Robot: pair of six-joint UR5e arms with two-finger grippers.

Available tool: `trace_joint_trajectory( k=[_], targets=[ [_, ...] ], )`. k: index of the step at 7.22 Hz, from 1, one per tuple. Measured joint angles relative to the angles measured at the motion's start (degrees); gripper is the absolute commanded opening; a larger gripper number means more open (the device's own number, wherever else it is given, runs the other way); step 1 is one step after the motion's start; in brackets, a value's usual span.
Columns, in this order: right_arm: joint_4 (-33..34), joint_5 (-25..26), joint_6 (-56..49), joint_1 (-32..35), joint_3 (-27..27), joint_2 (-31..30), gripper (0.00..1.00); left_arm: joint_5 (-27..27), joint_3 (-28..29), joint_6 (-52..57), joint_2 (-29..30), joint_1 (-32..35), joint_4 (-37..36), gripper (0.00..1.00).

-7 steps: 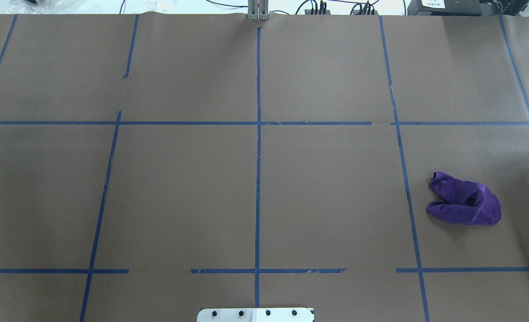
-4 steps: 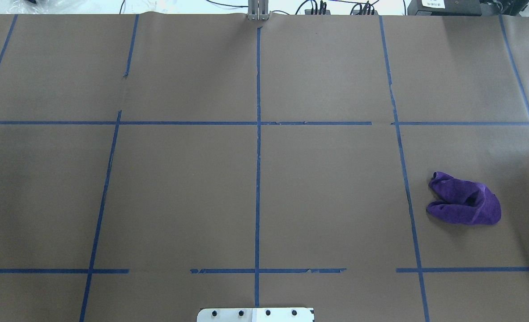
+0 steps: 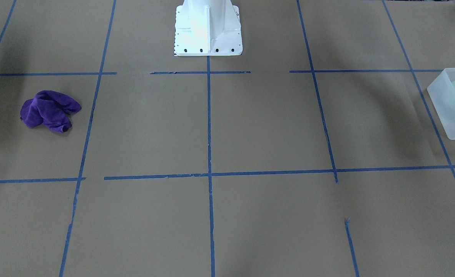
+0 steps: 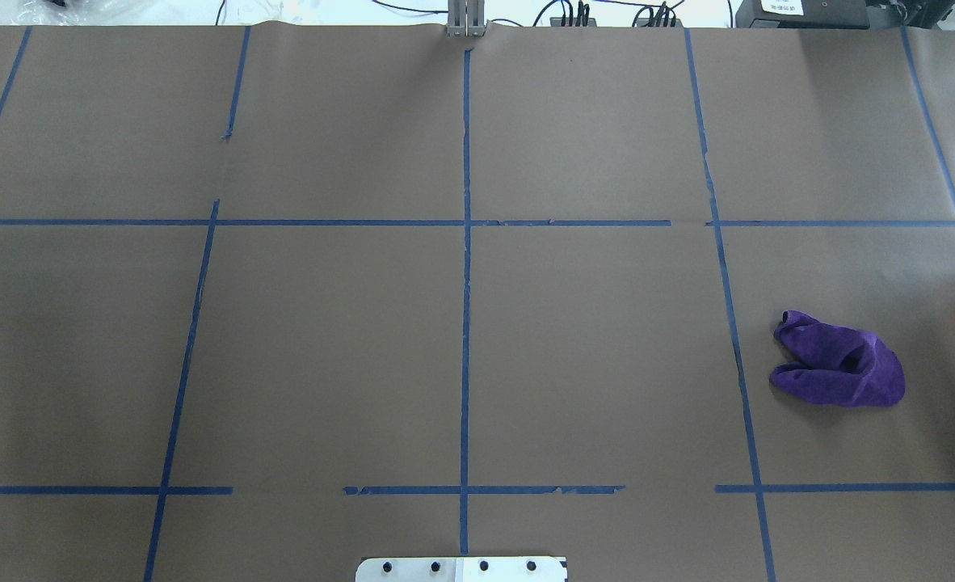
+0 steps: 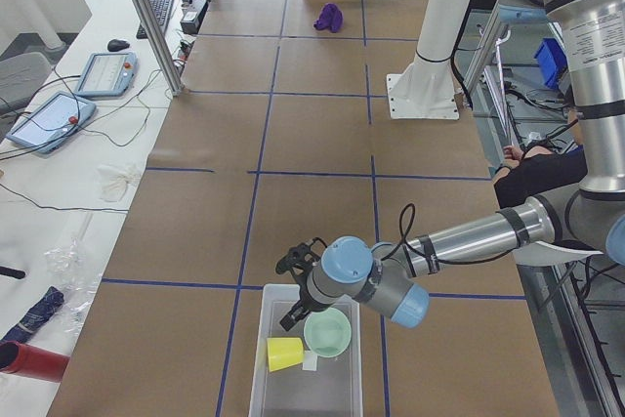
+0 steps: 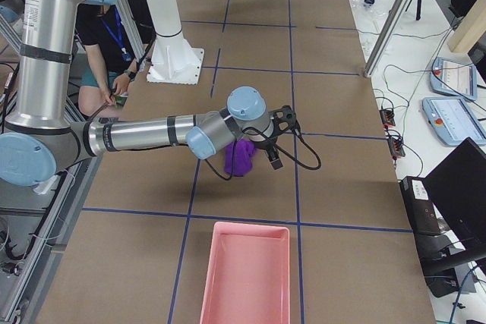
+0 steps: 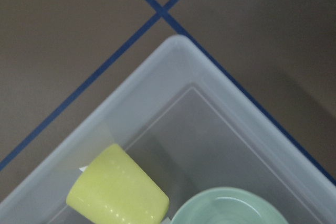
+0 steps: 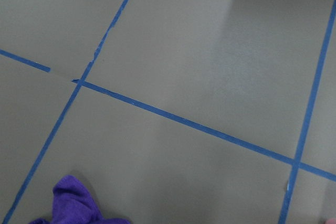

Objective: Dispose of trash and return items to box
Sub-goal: 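Lower the right gripper onto the purple cloth and grasp it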

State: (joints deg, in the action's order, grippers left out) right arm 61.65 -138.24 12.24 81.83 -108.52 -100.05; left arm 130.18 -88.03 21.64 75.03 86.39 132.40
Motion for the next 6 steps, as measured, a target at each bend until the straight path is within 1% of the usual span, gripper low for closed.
trace_joint_trajectory(
  k=[1, 2, 3, 4, 6],
  targets=[
    [-1.8, 0.8, 5.5, -3.0, -0.1, 0.5, 1.00, 0.6, -4.1, 0.1, 2.6, 0.6, -10.3, 1.00],
    [-2.9, 1.5, 10.5, -6.1, -0.4, 0.5, 1.00, 1.6, -6.8, 0.2, 5.4, 2.2, -20.2, 1.00],
    [-3.4, 2.7, 15.2, -9.6, -1.3, 0.3, 1.00, 2.3, -8.1, 0.4, 7.5, 4.2, -27.8, 1.00],
    [-3.6, 5.3, 20.3, -13.8, -2.9, 0.1, 1.00, 2.5, -8.8, 0.6, 8.3, 5.7, -32.4, 1.00],
    [-3.8, 14.3, 29.5, -24.3, -4.8, -0.6, 0.99, 2.0, -11.1, 0.6, 9.9, 6.7, -41.6, 1.00]
  ],
)
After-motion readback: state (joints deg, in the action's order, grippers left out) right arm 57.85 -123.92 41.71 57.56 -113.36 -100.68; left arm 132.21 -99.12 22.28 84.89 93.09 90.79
